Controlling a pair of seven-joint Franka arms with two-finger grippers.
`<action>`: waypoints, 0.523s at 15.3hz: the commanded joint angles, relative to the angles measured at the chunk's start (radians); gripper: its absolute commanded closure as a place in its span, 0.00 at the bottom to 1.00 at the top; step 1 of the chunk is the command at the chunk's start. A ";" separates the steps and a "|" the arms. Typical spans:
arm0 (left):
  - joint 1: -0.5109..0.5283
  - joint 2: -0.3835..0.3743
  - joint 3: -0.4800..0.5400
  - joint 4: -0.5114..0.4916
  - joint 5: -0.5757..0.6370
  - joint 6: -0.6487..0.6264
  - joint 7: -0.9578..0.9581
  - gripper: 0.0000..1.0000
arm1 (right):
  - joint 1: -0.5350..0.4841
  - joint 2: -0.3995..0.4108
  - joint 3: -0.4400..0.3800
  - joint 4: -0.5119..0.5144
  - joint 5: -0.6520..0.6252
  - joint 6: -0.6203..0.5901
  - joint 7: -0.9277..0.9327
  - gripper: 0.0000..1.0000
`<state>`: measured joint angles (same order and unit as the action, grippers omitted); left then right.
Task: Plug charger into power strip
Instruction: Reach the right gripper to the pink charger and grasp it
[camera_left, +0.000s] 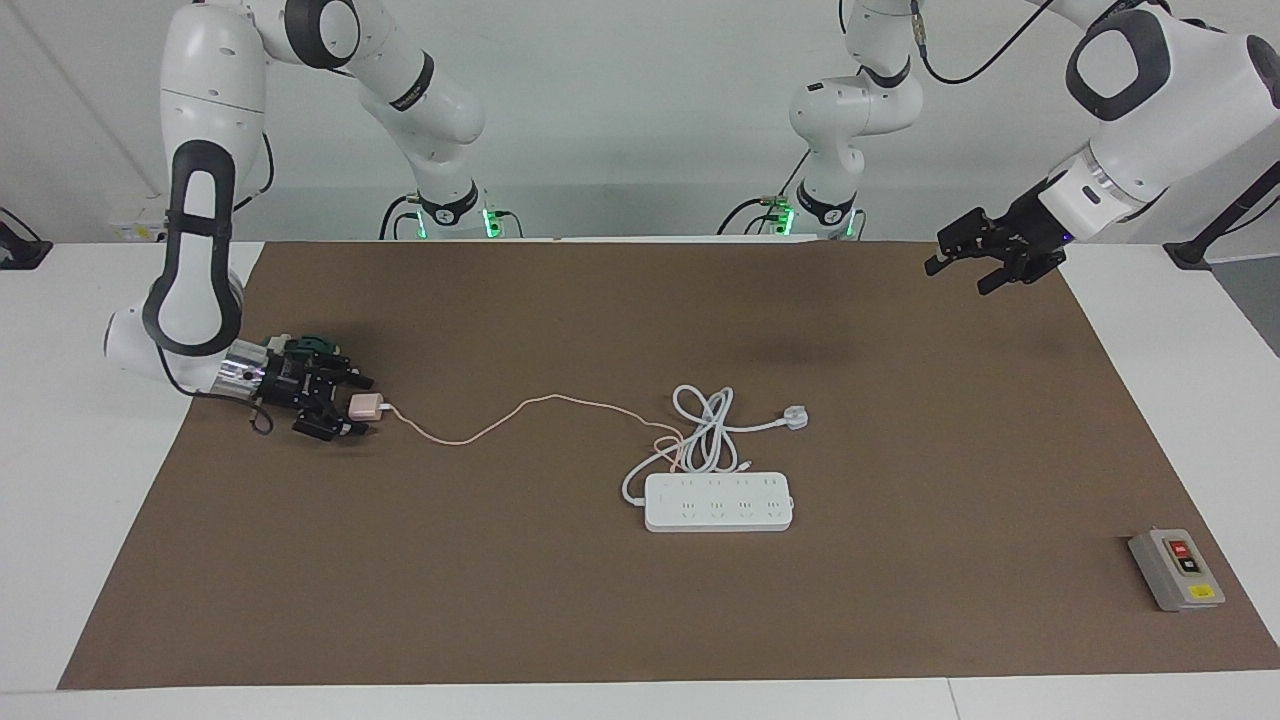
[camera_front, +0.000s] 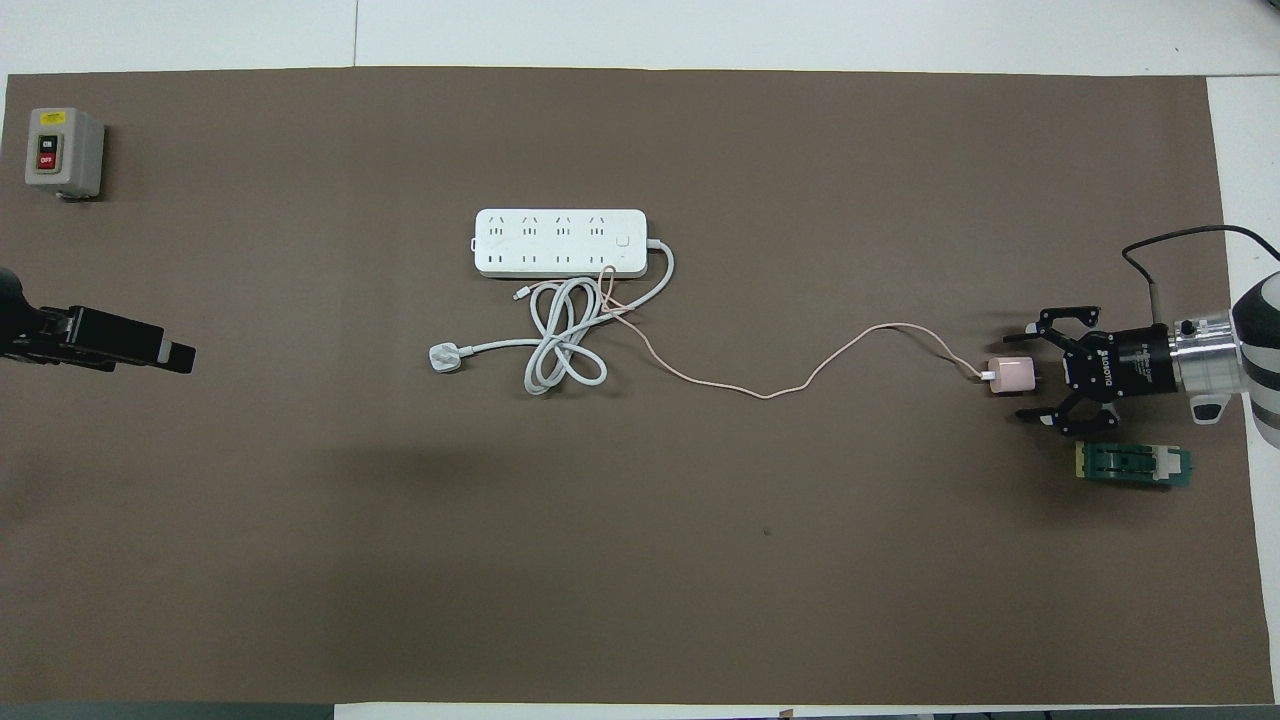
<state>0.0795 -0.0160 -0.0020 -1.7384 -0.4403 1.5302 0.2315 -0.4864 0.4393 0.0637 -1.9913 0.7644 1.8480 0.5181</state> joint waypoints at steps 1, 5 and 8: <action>0.025 0.030 -0.003 -0.015 -0.116 0.019 0.020 0.00 | 0.002 0.003 0.002 -0.027 0.024 0.055 -0.050 0.31; 0.017 0.076 -0.003 -0.018 -0.260 0.028 0.029 0.00 | 0.002 0.010 0.002 -0.047 0.024 0.100 -0.105 0.70; 0.022 0.096 -0.004 -0.041 -0.372 0.028 0.121 0.00 | 0.002 0.021 0.002 -0.040 0.024 0.086 -0.112 1.00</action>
<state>0.0924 0.0755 -0.0038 -1.7466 -0.7418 1.5420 0.2841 -0.4878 0.4289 0.0626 -2.0089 0.7780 1.8630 0.4643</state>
